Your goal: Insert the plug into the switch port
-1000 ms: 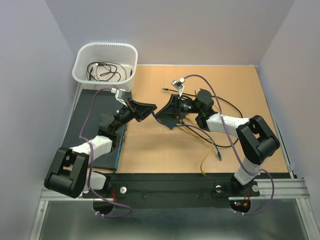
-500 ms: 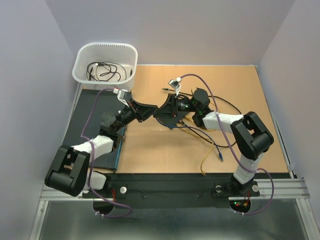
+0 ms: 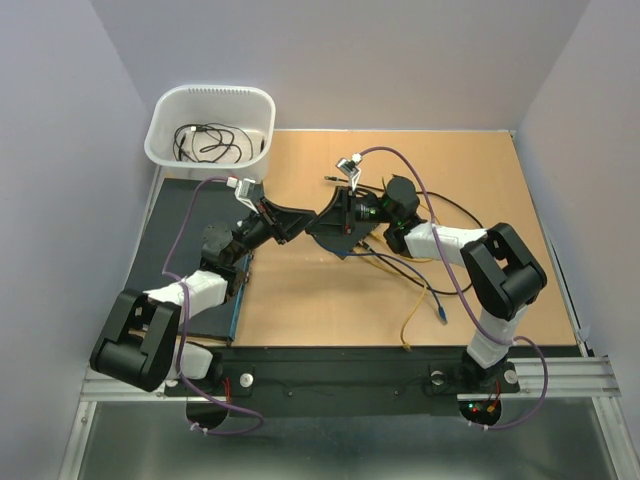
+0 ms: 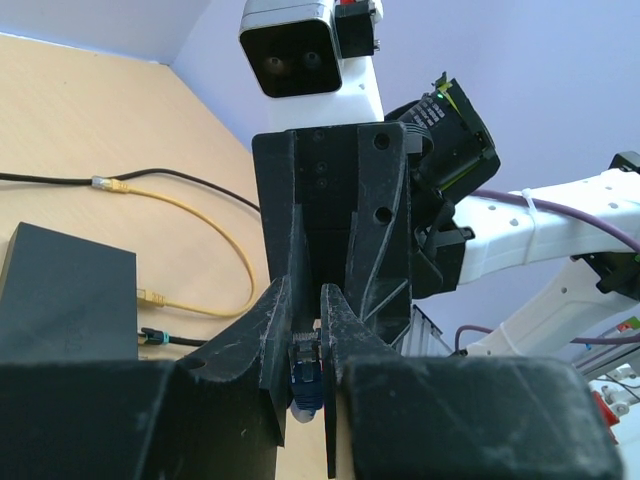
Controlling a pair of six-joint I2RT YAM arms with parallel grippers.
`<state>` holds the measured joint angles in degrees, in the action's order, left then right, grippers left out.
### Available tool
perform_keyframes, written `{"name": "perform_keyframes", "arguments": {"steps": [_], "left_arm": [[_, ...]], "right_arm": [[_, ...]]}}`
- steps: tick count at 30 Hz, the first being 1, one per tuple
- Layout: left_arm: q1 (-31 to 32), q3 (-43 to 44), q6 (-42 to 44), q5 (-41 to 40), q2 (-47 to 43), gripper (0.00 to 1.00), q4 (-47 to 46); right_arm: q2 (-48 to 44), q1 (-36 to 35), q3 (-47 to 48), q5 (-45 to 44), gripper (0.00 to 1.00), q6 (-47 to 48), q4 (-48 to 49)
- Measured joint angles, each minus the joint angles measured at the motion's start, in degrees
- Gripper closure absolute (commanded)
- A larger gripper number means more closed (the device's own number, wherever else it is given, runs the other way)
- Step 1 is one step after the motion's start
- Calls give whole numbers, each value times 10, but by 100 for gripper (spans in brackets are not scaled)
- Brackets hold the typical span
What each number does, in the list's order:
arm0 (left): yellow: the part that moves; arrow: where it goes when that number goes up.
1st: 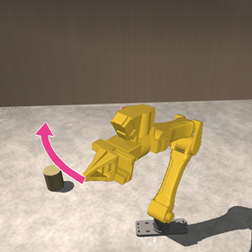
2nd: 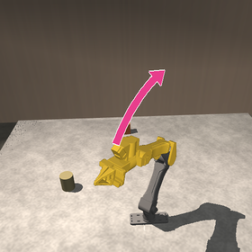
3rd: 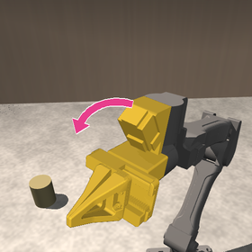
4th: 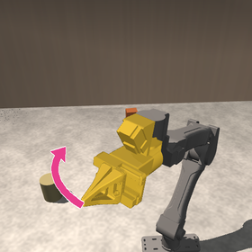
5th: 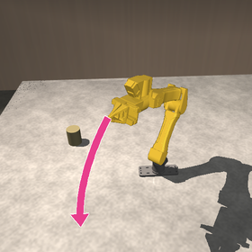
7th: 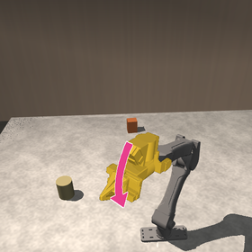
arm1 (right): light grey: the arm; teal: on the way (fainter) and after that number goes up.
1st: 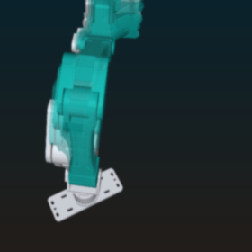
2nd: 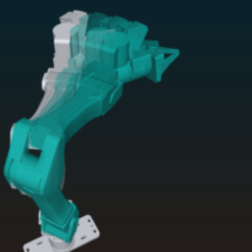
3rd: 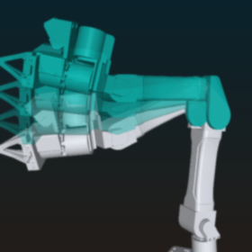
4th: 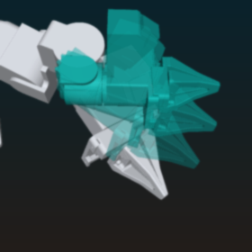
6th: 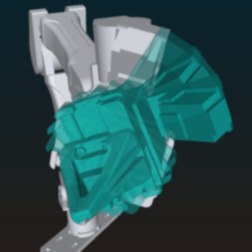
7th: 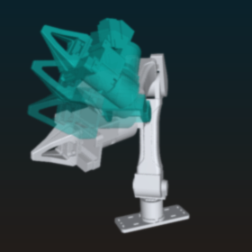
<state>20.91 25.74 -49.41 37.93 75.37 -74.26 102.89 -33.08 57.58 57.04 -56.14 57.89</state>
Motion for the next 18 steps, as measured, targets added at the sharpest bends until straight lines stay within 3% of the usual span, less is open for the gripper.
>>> {"name": "perform_keyframes", "arguments": {"steps": [18], "left_arm": [[0,0,9,2,-4,100,3]], "right_arm": [[0,6,-9,-7,68,9,6]]}}
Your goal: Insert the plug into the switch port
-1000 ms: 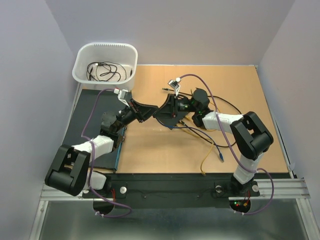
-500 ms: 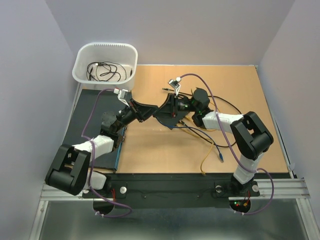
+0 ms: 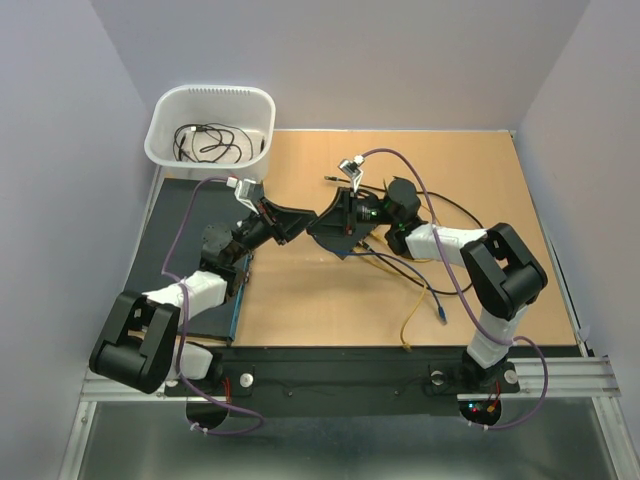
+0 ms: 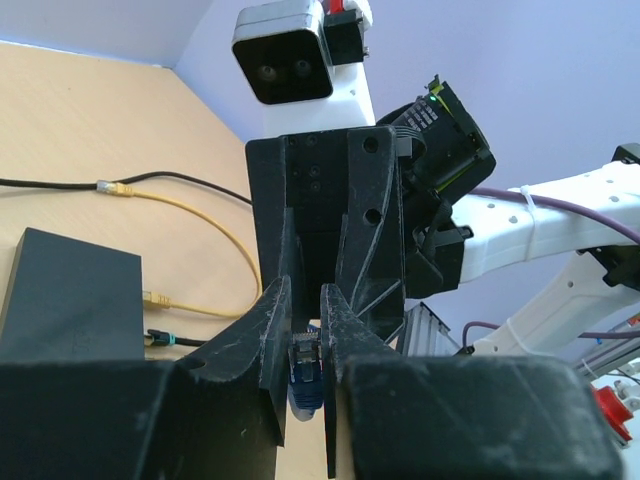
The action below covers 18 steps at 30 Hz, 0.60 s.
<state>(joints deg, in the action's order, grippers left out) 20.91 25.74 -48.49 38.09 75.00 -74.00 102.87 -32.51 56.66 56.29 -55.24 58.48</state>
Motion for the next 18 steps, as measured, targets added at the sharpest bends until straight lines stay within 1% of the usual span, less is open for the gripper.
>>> {"name": "perform_keyframes", "arguments": {"steps": [5,6,8,10,11,12,14,15,17,18], "left_arm": [[0,0,8,-2,-3,100,6],[0,0,9,-3,-3,100,6],[0,0,11,-5,-3,100,8],[0,0,11,-7,-3,100,9],[0,0,10,-8,-3,100,9],[0,0,11,-8,-3,100,10],[0,0,11,-8,-3,84,9],[0,0,11,-8,-3,68,9],[0,0,12,-8,-3,56,9],[0,0,14,-6,-3,46,9]], "right_arm": [[0,2,-4,0,71,0,3],[0,2,-4,0,76,0,3],[0,2,-4,0,81,0,5],[0,2,-4,0,95,3,7],[0,2,-4,0,100,4,7],[0,2,-4,0,99,7,8],[0,2,-5,-1,100,9,9],[-1,2,-6,-2,100,11,9],[-5,2,-12,-4,100,15,10],[-10,2,-19,-7,100,20,10]]}}
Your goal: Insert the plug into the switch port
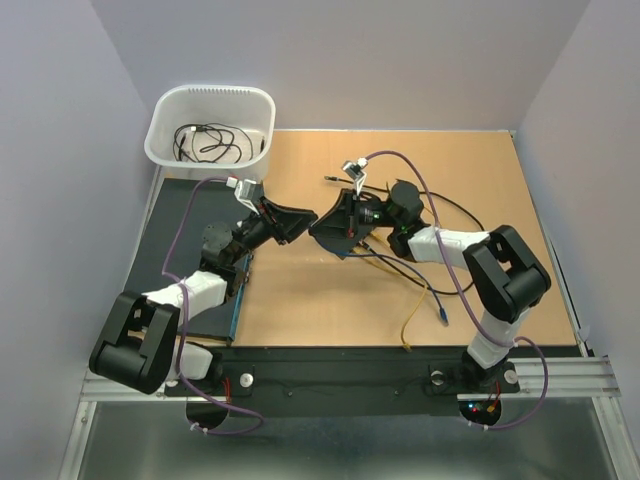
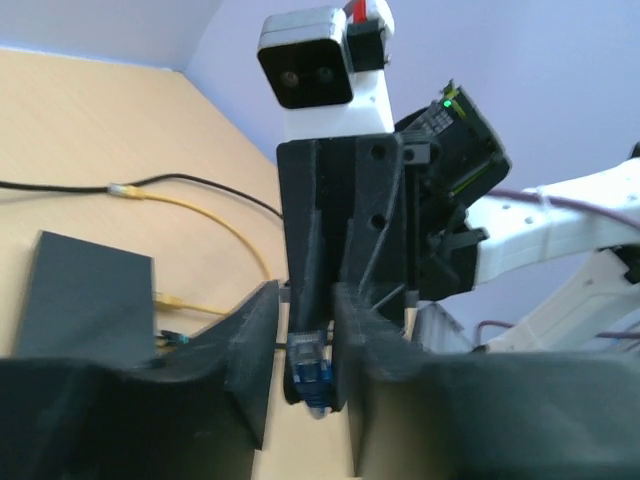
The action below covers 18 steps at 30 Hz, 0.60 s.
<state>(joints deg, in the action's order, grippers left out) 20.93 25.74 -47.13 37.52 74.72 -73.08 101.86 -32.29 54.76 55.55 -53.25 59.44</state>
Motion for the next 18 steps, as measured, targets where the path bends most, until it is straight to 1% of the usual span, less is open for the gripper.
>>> {"name": "perform_keyframes", "arguments": {"steps": [3,4,5,7,8,9,10,11,12,13,15,18], "left_arm": [[-2,0,17,-5,-11,35,7],[-4,0,28,-10,-24,24,19],[-7,0,44,-21,-40,22,40],[-15,2,67,-52,-84,16,104],[-21,4,84,-74,-111,14,143],[-26,8,99,-109,-139,13,193],[-30,14,115,-146,-166,8,242],[-32,19,125,-171,-181,8,273],[-35,28,139,-221,-207,8,322],[-37,32,141,-246,-218,8,347],[-42,36,148,-327,-253,8,426],[-50,36,147,-416,-282,8,518]], "right_arm": [[-9,2,-16,-8,99,11,-3],[-13,2,-23,-12,99,22,-9],[-15,2,-28,-16,100,29,-16],[-18,3,-35,-31,100,59,-49],[-19,0,-35,-47,99,84,-81],[-21,-3,-33,-67,100,117,-121],[-22,-12,-25,-97,100,159,-174],[-22,-22,-13,-131,99,193,-221],[-21,-37,0,-164,99,227,-267],[-19,-66,21,-203,99,259,-317],[-9,-116,59,-259,100,311,-381],[25,-189,122,-332,100,375,-451]]}}
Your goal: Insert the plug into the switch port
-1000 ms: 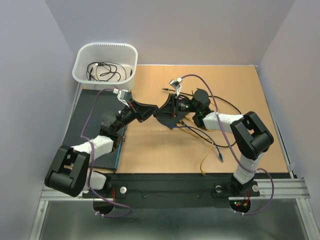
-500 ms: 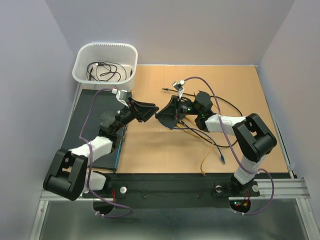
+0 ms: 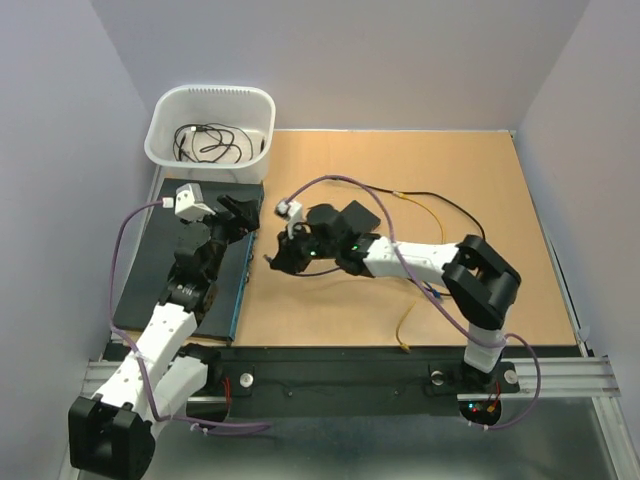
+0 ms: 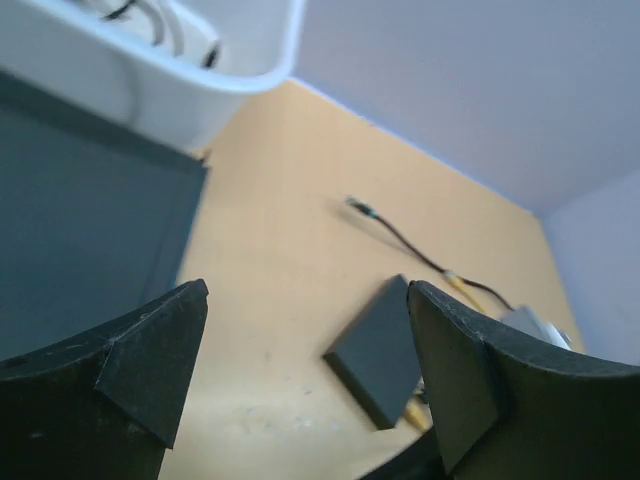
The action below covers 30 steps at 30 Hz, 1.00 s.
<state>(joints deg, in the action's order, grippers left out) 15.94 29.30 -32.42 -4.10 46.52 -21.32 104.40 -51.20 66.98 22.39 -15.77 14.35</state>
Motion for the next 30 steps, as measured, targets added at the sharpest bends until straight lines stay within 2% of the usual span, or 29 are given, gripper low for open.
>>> {"name": "perform_keyframes", "arguments": {"steps": [2,6,11,16,22,30], "left_arm": [[-6,0,-1,-48,-7,8,57],[-33,-11,-11,-95,-10,8,111],[-64,-46,-28,-99,-14,8,133],[-116,-77,-48,-62,-12,9,109],[-219,-128,-59,29,50,12,72],[-288,-128,-75,70,68,12,47]], "right_arm": [[32,-36,43,-41,100,34,-38],[120,-91,127,-134,100,89,-122],[187,-111,179,-202,100,126,-186],[199,-116,208,-234,100,134,-216],[210,-138,231,-266,99,156,-233],[223,-186,263,-296,100,180,-269]]}}
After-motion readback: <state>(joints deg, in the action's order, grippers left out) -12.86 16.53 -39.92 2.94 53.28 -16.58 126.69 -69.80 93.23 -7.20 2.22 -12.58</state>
